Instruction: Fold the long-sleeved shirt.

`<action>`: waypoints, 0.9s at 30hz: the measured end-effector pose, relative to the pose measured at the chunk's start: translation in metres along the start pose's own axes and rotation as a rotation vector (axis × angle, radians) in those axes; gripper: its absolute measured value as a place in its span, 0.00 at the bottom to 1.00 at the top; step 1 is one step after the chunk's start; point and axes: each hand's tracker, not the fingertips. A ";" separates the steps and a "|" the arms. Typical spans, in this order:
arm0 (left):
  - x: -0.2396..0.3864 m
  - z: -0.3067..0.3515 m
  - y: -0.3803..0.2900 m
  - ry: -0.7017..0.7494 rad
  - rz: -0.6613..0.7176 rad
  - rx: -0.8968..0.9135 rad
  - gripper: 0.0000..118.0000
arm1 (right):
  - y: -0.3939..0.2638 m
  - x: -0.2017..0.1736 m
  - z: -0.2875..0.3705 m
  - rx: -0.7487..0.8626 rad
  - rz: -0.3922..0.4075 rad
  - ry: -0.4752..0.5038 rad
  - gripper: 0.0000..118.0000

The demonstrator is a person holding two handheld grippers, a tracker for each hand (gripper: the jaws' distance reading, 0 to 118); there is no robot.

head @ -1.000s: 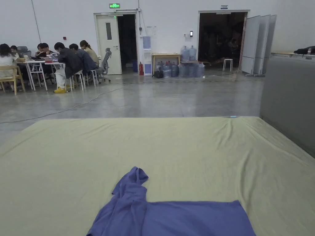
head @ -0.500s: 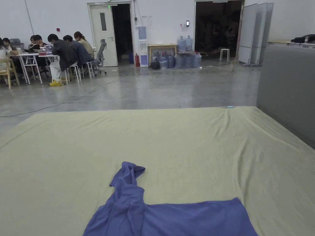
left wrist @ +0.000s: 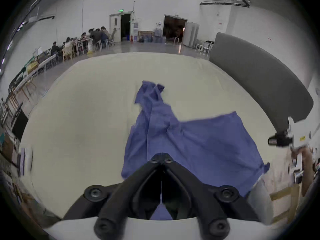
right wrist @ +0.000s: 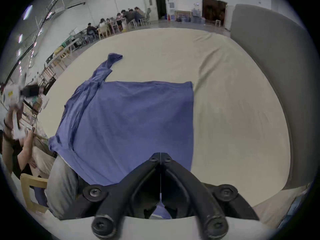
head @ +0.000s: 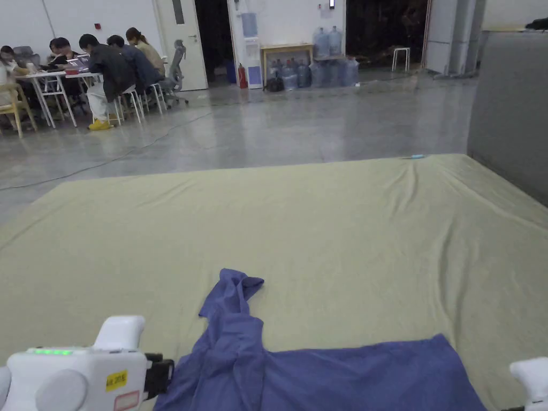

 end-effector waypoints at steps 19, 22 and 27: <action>-0.025 -0.379 0.201 0.257 0.108 -0.205 0.93 | 0.039 0.009 -0.102 -0.082 -0.079 -0.080 0.00; -0.012 -0.381 0.187 0.253 0.112 -0.232 0.31 | 0.043 0.010 -0.099 -0.072 -0.080 -0.078 0.00; -0.020 -0.378 0.202 0.223 0.128 -0.190 0.00 | 0.045 0.008 -0.088 -0.066 -0.077 -0.053 0.00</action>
